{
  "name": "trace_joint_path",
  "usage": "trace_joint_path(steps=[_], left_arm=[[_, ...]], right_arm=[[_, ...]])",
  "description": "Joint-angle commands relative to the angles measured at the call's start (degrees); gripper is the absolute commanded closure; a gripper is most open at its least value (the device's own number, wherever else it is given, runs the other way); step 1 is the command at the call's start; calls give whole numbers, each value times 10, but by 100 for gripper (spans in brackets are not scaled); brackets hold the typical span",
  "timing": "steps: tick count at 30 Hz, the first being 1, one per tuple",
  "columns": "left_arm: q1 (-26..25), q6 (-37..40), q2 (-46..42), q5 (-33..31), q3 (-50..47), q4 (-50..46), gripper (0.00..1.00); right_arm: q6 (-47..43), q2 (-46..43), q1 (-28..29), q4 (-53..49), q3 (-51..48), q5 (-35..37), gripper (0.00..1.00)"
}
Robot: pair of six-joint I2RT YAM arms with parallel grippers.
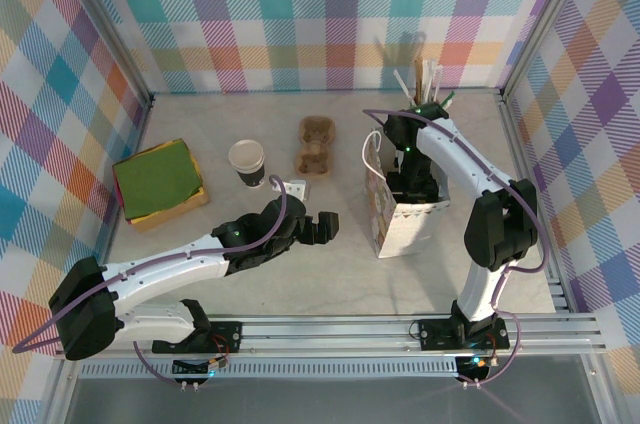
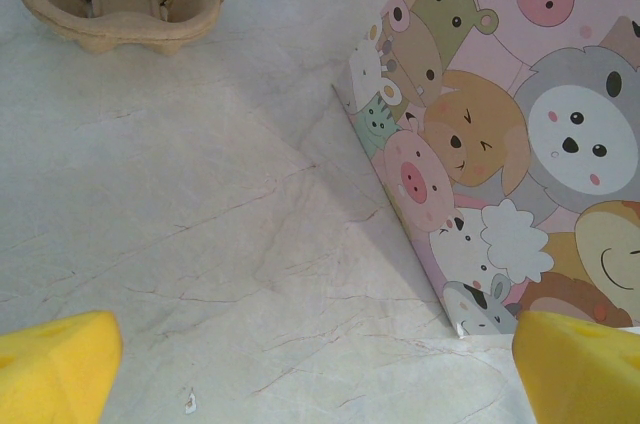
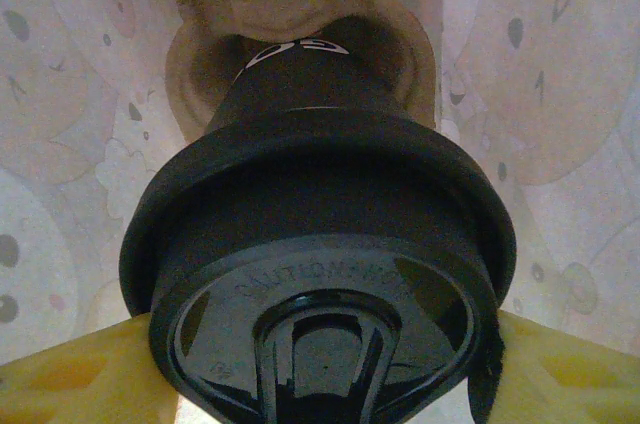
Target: Pack the takeout coffee
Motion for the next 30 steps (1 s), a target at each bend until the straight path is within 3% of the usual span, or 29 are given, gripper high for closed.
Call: trace_joint_path(steps=[1,30], left_arm=[[6,-1,-4,-4,12,-8,0],[6,-2,-4,-5,14,-14,0]], right_arm=[[-4,4,-4,-3,-7,-9,33],[-4,-1,-5,10,-20,-16,33]])
